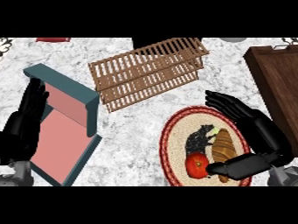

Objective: Pick the tomato from the placemat and place it in the tiered shelf

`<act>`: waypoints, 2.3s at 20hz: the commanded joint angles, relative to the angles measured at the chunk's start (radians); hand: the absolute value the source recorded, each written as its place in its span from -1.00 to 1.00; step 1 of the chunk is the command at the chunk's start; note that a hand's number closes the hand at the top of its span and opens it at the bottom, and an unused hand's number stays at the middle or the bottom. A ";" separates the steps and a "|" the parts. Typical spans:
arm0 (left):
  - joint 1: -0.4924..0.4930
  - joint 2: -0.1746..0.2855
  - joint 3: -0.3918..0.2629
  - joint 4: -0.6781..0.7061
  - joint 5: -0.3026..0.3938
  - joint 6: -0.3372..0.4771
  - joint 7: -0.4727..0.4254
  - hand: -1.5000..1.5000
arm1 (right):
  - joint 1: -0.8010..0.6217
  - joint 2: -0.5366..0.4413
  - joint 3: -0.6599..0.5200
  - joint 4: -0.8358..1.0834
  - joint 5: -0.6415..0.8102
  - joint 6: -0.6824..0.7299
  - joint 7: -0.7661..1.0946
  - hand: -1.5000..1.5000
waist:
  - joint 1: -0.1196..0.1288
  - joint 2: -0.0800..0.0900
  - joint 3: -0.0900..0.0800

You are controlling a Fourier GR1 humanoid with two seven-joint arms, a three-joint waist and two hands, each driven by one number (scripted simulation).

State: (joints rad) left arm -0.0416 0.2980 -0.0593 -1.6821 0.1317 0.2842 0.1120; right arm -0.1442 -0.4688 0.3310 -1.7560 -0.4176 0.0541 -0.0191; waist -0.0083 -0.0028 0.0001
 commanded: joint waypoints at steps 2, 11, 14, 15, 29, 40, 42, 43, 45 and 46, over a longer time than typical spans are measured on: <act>-0.006 0.002 0.000 -0.005 -0.014 0.005 0.008 0.00 | -0.049 -0.210 0.034 -0.131 0.089 0.127 0.134 -1.00 | -0.001 -0.005 -0.003; -0.014 -0.003 -0.001 0.000 -0.011 -0.002 0.034 0.00 | -0.167 -0.414 0.166 -0.394 0.392 0.176 0.488 -1.00 | 0.000 -0.009 -0.004; -0.012 -0.027 -0.017 -0.017 -0.024 0.017 0.038 0.00 | -0.213 -0.387 0.268 -0.457 0.493 0.180 0.671 -1.00 | 0.010 -0.006 -0.004; -0.047 -0.021 -0.017 0.022 -0.035 0.009 0.030 0.00 | -0.242 -0.359 0.299 -0.451 0.503 0.193 0.740 -1.00 | 0.009 -0.001 -0.004; -0.040 -0.012 0.027 -0.028 -0.020 -0.024 0.072 0.00 | -0.287 -0.140 0.581 -0.269 0.880 0.310 1.041 -1.00 | 0.013 0.000 0.000; -0.081 -0.056 0.065 0.044 -0.051 -0.064 0.048 0.00 | -0.142 -0.021 0.467 -0.177 1.035 0.339 0.859 -1.00 | 0.007 0.003 0.000; -0.006 -0.068 0.021 -0.063 -0.086 -0.050 0.079 0.00 | -0.143 -0.037 0.421 -0.105 1.045 0.337 0.782 -1.00 | 0.011 0.002 0.000; 0.008 -0.068 0.041 -0.052 -0.083 -0.062 0.053 0.00 | -0.108 -0.013 0.443 -0.107 1.101 0.315 0.772 -1.00 | 0.010 0.002 0.000; -0.001 -0.082 0.061 0.004 -0.073 -0.087 -0.003 0.00 | -0.100 -0.009 0.390 -0.125 1.090 0.383 0.764 -1.00 | 0.009 0.002 0.000; -0.090 -0.063 0.090 0.061 -0.082 -0.075 0.037 0.00 | -0.075 0.014 0.435 -0.115 1.132 0.350 0.768 -1.00 | 0.006 0.003 0.000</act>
State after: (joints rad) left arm -0.0728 0.2317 -0.0027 -1.6772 0.0615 0.2176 0.1443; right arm -0.2650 -0.4867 0.7708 -1.8896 0.6541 0.3938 0.7837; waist 0.0005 -0.0004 0.0000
